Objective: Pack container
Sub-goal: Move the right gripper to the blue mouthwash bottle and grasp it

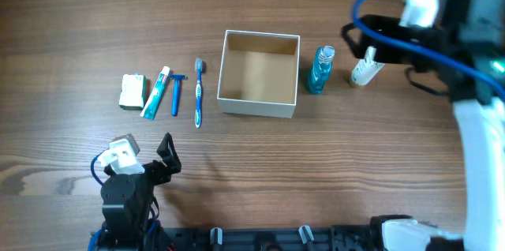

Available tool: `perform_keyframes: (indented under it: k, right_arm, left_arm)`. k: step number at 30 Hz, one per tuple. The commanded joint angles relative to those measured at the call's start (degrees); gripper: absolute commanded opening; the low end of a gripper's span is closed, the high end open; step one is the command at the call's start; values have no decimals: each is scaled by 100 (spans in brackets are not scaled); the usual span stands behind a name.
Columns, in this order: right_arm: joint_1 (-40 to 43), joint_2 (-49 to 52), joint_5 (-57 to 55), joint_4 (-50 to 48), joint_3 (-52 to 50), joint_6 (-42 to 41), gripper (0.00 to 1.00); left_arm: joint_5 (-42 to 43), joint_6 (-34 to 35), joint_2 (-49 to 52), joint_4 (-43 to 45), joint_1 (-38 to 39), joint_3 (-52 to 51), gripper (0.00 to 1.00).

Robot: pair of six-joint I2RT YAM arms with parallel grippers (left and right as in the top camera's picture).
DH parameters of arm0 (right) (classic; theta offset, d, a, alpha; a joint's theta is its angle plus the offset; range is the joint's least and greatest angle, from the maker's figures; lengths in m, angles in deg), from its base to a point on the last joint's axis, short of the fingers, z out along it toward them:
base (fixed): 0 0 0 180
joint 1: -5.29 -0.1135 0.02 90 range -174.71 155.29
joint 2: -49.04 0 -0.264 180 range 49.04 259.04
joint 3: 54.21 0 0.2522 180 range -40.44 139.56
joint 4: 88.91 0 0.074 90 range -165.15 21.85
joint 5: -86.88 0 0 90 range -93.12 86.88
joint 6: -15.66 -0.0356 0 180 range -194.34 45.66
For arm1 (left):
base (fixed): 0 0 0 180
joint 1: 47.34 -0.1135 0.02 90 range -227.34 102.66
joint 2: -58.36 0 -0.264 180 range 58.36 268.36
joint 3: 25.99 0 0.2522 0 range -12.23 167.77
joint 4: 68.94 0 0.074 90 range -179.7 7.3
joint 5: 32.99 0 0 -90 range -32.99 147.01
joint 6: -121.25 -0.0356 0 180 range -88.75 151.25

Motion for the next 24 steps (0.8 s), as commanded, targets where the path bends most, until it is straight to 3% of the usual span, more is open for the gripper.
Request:
perform_keyframes:
  k: [1, 11, 19, 24]
  right_arm:
    - [-525, 640, -1034, 17, 74, 72, 94]
    - [-911, 1923, -2046, -120, 74, -568, 93]
    - [-999, 2494, -1897, -199, 74, -708, 93]
    - [-1130, 2656, -1908, -199, 70, -872, 85]
  left_arm:
    - [109, -66, -52, -9, -42, -79, 100]
    - [109, -66, -50, -9, -42, -79, 100]
    - [109, -66, -52, -9, -42, -79, 100]
    - [109, -66, -52, -9, -42, -79, 100]
